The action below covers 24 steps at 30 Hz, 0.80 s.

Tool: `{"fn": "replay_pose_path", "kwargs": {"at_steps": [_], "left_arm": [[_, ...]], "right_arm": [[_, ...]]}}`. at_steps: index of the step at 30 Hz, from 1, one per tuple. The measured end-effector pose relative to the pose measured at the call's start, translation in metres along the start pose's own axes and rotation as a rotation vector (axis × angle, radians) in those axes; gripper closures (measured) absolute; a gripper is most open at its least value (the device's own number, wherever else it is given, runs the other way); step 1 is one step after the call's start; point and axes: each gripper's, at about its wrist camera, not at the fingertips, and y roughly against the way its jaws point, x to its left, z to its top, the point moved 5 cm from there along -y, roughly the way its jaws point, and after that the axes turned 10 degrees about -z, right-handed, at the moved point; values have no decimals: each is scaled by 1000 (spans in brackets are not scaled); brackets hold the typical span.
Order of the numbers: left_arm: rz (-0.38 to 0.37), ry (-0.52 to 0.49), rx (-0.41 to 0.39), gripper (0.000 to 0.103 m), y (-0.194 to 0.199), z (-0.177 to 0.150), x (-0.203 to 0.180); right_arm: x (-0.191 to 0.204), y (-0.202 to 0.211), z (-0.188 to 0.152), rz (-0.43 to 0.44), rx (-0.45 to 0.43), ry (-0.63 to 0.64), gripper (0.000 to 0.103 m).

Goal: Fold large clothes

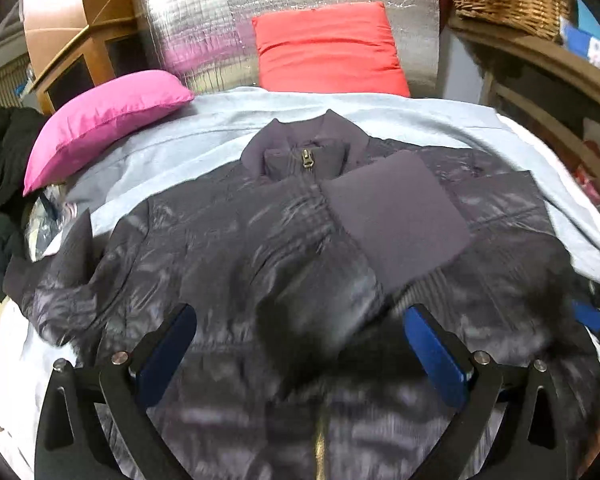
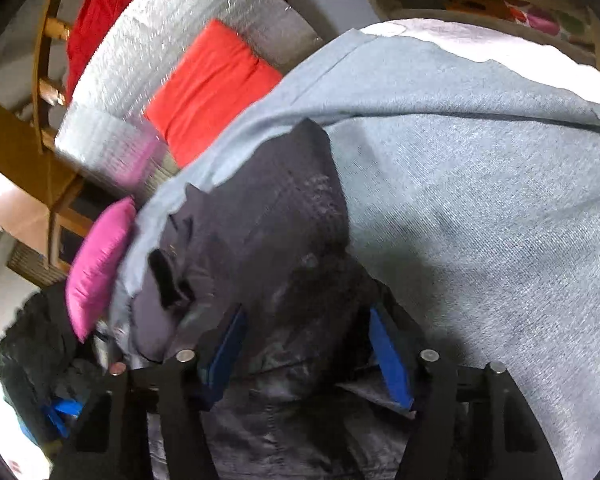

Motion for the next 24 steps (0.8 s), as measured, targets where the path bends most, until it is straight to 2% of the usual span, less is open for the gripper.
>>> {"fn": "replay_pose_path", "kwargs": {"at_steps": [2, 3, 5, 7, 13, 17, 20, 24], "left_arm": [[37, -16, 11, 0, -11, 1, -1], [33, -12, 5, 1, -16, 1, 1], [19, 10, 7, 15, -16, 0, 10], [-6, 52, 12, 24, -15, 1, 23], [-26, 254, -29, 27, 18, 11, 99], [40, 320, -85, 27, 56, 5, 150], [48, 365, -90, 27, 73, -12, 180], [101, 421, -89, 27, 87, -30, 226]], "right_arm": [[-11, 0, 4, -7, 13, 2, 44], [-13, -2, 3, -5, 20, -5, 44], [-16, -5, 3, -7, 26, -7, 44], [-15, -7, 3, -16, 23, 2, 44], [-18, -6, 4, -18, 20, 1, 44], [-22, -6, 3, -22, 15, -8, 46], [-21, -2, 1, -43, 2, -3, 46], [-16, 19, 3, -64, -69, 9, 44]]}}
